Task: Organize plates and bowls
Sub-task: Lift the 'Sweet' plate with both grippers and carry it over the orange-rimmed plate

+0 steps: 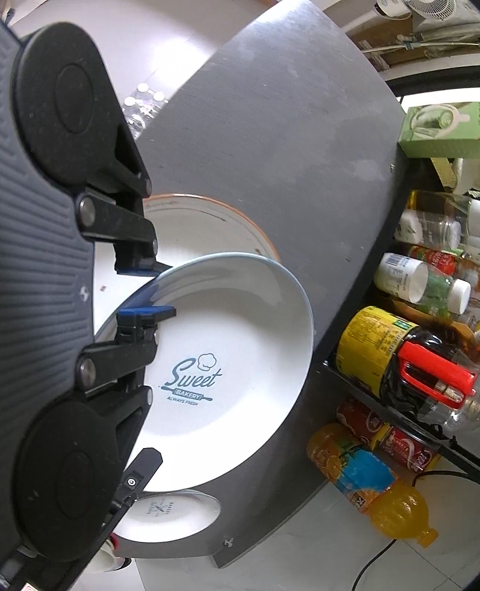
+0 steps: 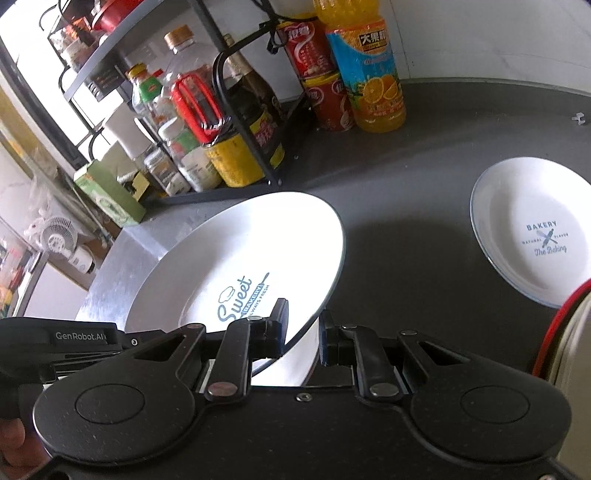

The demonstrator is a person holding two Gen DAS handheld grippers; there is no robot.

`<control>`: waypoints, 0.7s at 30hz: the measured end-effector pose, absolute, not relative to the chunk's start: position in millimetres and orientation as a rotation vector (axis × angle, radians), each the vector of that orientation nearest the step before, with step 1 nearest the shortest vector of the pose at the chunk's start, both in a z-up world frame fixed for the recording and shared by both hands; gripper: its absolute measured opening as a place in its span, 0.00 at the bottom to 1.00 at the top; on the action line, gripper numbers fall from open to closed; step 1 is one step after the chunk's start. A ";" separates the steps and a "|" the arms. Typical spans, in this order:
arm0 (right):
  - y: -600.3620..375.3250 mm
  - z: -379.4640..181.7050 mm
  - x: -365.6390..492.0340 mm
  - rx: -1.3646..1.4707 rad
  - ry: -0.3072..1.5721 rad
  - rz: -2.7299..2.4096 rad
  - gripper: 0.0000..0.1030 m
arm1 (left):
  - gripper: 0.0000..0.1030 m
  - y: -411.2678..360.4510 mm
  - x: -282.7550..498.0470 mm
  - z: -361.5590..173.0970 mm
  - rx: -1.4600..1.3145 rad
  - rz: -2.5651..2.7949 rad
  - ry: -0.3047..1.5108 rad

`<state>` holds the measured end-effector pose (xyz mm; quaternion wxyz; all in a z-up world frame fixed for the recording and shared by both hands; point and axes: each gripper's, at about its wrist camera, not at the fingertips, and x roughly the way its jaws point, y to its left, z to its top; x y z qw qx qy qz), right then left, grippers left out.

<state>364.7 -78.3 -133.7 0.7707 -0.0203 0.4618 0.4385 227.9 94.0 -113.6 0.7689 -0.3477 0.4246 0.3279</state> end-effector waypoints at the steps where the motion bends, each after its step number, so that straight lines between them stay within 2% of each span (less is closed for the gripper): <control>1: -79.0 -134.5 363.7 -0.051 1.005 0.953 0.15 | 0.14 92.8 225.9 -115.4 -0.762 0.712 0.925; 21: -73.8 -147.9 353.6 -0.125 1.045 0.955 0.15 | 0.16 89.1 210.4 -140.4 -0.823 0.733 0.975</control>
